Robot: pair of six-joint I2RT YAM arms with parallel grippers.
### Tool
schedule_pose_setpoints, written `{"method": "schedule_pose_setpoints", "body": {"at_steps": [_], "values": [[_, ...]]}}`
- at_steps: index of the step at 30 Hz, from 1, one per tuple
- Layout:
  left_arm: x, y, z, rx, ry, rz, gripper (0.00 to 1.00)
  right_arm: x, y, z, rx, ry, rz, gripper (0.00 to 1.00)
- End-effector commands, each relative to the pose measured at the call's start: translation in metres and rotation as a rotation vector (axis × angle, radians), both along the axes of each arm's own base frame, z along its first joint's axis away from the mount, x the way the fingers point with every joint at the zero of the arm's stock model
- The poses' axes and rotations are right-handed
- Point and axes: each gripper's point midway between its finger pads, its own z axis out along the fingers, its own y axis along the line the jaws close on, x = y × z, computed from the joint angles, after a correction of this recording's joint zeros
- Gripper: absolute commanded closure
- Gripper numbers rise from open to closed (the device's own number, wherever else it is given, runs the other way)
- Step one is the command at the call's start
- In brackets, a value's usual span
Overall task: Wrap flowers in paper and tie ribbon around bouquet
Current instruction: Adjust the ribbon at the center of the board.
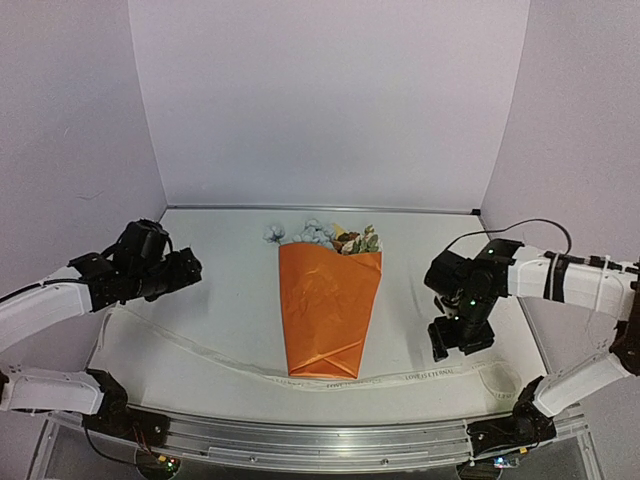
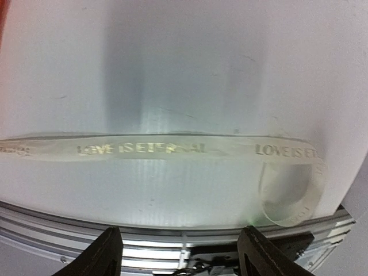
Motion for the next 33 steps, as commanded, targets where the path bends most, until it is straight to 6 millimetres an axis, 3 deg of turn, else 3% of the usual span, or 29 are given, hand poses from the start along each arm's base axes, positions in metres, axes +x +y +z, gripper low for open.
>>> {"method": "schedule_pose_setpoints", "body": {"at_steps": [1, 8, 13, 18, 26, 33], "values": [[-0.027, -0.068, -0.014, -0.127, 0.034, -0.21, 0.19, 0.013, 0.062, -0.008, 0.146, -0.055, -0.011, 0.35], [-0.086, -0.138, -0.047, -0.205, 0.148, -0.424, 0.39, 0.019, 0.118, -0.037, 0.265, -0.086, -0.041, 0.62], [-0.117, -0.183, -0.057, -0.213, 0.175, -0.589, 0.51, 0.011, 0.141, -0.052, 0.285, -0.112, 0.008, 0.65], [-0.137, -0.216, -0.073, -0.215, 0.205, -0.715, 0.69, 0.006, 0.157, -0.065, 0.315, -0.104, 0.02, 0.74], [-0.153, -0.229, -0.111, -0.172, 0.279, -0.755, 0.81, -0.003, 0.161, -0.088, 0.312, -0.104, 0.012, 0.8], [-0.159, -0.216, -0.138, -0.162, 0.337, -0.694, 0.84, -0.007, 0.143, -0.105, 0.287, -0.123, -0.021, 0.83]]}}
